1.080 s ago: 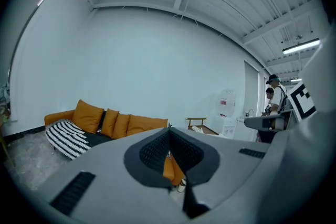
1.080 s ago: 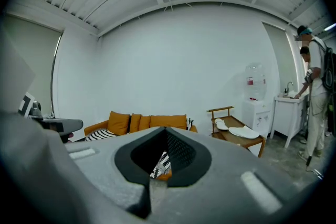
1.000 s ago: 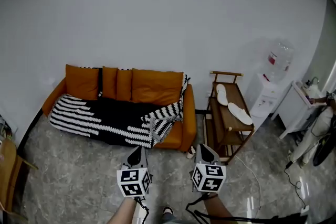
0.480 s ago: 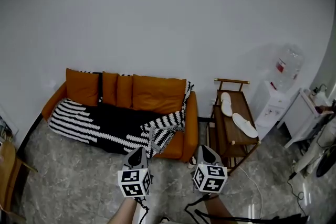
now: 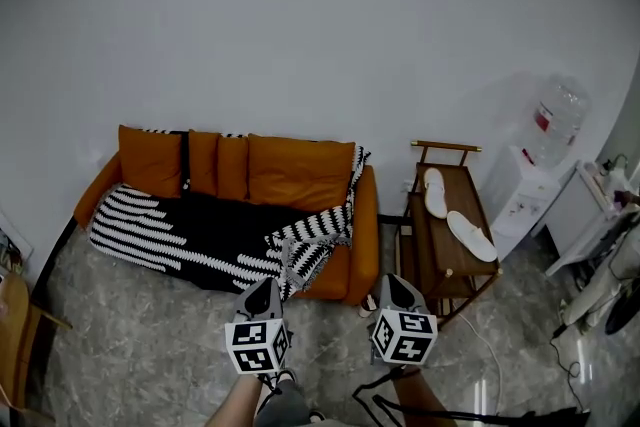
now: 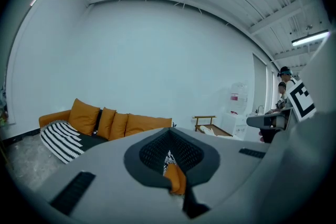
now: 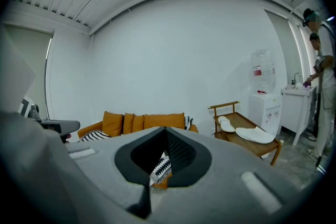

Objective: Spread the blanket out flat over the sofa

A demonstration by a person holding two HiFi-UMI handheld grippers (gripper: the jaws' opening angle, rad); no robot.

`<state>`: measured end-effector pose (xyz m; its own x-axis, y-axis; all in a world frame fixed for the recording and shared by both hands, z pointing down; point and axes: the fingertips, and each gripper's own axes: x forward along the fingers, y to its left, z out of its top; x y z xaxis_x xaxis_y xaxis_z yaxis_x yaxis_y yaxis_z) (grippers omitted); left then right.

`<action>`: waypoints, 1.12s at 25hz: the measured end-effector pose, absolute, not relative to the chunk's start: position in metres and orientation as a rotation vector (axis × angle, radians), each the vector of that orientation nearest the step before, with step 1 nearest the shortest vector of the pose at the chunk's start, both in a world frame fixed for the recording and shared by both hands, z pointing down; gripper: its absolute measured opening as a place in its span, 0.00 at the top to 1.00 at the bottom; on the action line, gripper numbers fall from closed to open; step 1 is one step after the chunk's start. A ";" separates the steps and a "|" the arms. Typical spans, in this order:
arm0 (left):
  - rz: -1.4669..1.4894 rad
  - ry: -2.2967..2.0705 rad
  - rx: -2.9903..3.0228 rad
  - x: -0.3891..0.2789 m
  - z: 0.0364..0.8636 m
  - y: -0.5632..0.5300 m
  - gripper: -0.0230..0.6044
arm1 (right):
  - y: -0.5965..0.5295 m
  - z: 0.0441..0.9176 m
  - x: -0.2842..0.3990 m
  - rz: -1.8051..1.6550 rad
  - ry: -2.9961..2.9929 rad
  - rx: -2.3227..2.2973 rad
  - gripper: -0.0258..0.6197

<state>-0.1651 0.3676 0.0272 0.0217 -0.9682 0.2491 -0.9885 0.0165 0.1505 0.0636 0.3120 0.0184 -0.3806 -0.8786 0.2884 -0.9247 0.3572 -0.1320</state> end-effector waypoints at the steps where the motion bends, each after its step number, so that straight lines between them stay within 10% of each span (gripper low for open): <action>1: 0.101 -2.010 2.022 -0.166 0.029 0.361 0.97 | 0.307 0.021 0.063 0.411 -2.440 1.642 0.95; 28: 0.156 -1.945 2.071 -0.295 0.030 0.095 0.97 | 0.061 0.013 -0.048 0.441 -2.382 1.748 0.95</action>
